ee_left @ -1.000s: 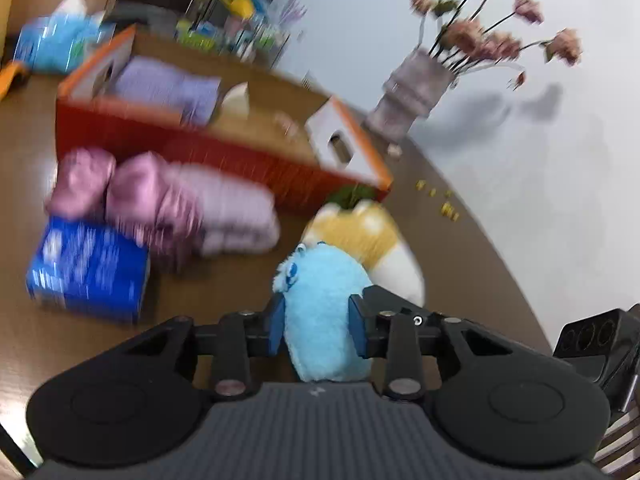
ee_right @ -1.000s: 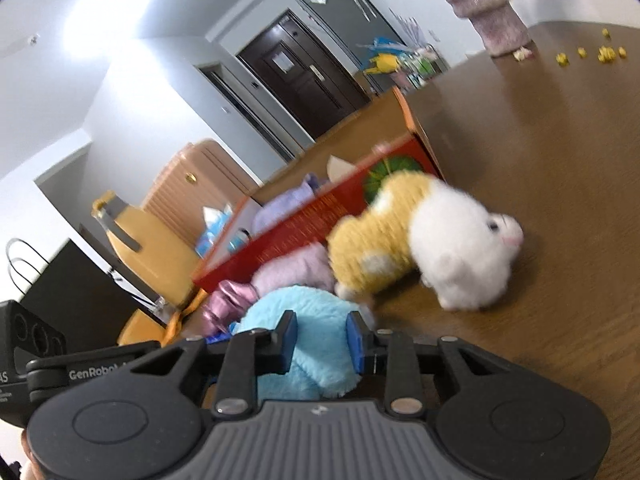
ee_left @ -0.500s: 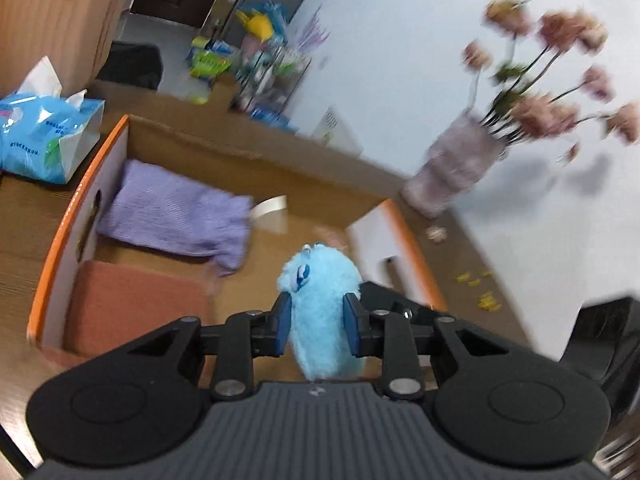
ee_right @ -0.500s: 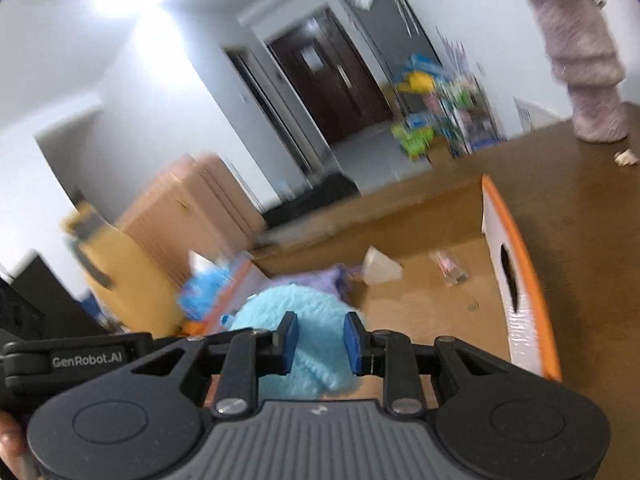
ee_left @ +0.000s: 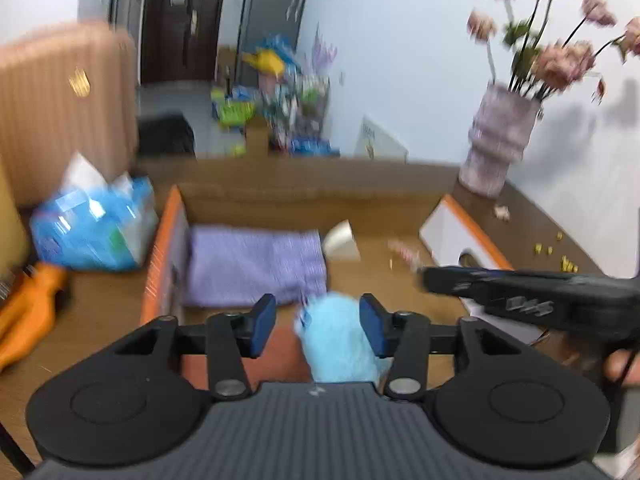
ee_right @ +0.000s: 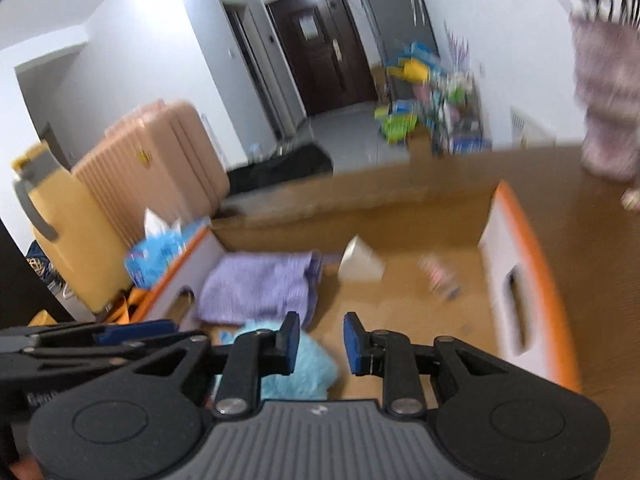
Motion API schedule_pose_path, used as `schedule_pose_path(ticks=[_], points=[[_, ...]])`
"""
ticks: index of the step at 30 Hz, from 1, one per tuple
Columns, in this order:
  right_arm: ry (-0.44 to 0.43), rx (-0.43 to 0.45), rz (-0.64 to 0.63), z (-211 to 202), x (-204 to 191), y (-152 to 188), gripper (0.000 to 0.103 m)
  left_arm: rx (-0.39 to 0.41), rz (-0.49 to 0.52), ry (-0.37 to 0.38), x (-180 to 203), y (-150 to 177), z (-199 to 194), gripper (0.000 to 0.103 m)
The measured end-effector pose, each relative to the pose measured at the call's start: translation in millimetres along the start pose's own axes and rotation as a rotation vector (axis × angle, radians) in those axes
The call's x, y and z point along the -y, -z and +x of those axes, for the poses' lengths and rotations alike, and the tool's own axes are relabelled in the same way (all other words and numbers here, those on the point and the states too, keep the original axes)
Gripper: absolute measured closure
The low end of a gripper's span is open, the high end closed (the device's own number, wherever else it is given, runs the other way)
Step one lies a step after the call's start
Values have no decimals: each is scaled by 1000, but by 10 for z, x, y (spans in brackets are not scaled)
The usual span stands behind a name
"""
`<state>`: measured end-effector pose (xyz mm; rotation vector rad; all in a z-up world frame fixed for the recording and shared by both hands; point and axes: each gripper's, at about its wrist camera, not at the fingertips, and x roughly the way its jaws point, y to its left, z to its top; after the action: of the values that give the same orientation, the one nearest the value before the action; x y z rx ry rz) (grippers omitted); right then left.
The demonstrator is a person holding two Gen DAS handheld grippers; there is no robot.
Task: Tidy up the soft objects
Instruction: 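Carry the blue plush into the box and open both tools, then withdraw both tools from the box toward the lamb plush, then close both tools on the yellow-and-white lamb plush and lift it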
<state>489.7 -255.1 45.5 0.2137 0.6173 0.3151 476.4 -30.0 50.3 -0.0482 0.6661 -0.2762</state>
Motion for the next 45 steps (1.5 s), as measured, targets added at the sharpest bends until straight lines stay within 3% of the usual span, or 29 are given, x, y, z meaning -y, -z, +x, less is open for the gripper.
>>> schedule_pose_path(ticks=[2,4,9,18,26,29,33,36,40,45], points=[[17,53,-30,-335,28,-81,69,69,36,-30,15,-57,-284,37],[38,110,-71,-701,55,-131,46,133,62,-63,11,-82,-592,32],[119,248,-136,-1464,121,-73,22,236,85,-146,-12,41,-1218,27],[87,347,-144,-2163,-123,202,20,318,102,-154,232,318,-1976,22],[13,340,-172,-2586,-212,1167,18,314,48,-130,433,1214,-2334,20],[32,341,-202,-2727,-255,1573,18,325,9,-102,510,1593,-2448,18],[78,321,-205,-2845,-269,2006,18,279,-50,-59,521,1922,-2451,17],[43,281,-152,-2836,-165,2162,18,237,-22,-81,566,1992,-2367,17],[56,255,-134,-2751,-51,2190,18,216,-25,-101,612,1950,-2186,18],[72,220,-113,-2495,162,2075,18,192,-8,-55,822,1758,-1822,18]])
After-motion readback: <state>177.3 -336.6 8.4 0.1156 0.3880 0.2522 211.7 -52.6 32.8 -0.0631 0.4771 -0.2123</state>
